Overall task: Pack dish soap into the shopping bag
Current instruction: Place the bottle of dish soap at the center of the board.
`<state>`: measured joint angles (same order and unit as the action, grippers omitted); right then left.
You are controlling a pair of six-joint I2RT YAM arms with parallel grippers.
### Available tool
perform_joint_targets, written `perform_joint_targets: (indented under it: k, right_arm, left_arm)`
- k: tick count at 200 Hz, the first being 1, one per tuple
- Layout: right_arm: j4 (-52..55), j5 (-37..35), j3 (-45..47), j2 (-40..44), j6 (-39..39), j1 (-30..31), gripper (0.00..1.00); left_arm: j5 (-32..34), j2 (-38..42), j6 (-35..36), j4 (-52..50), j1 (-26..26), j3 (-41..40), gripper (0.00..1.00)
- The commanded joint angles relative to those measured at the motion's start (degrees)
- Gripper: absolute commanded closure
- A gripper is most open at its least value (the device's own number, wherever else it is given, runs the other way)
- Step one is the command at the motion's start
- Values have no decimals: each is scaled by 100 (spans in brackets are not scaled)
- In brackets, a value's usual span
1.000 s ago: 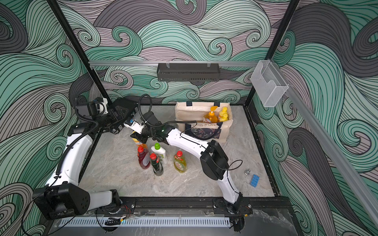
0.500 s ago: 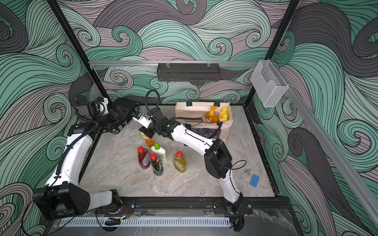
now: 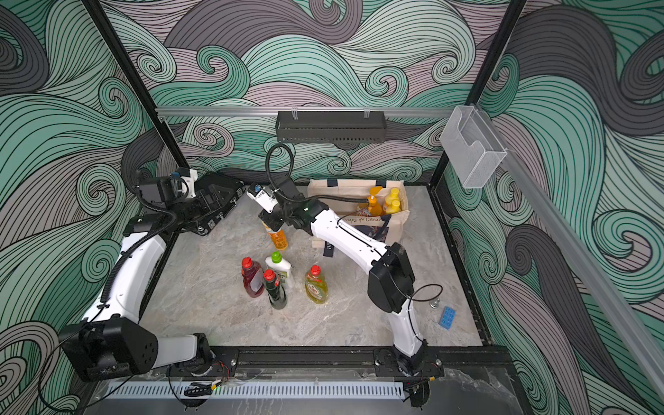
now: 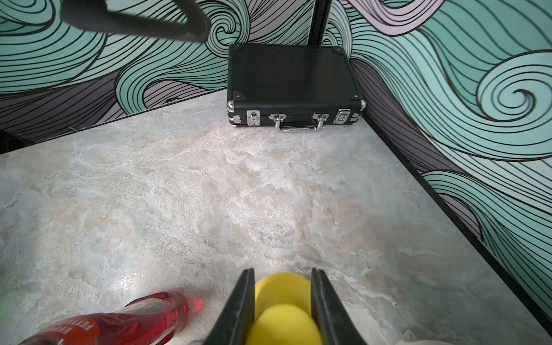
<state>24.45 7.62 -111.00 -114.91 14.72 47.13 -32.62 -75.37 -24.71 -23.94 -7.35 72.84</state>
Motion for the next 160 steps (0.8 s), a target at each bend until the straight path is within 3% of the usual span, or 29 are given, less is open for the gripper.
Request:
perform_joint_targets:
  k: [1,160]
  right_arm:
    - [-276,-157,-352,522,-59,-130,100]
    - [-1381,-368,1776,1309,-776,-503,100]
  left_arm:
    - [-245,-118,-30,137,116,63,2]
    - [-434,-215,-86,312,876,3,1]
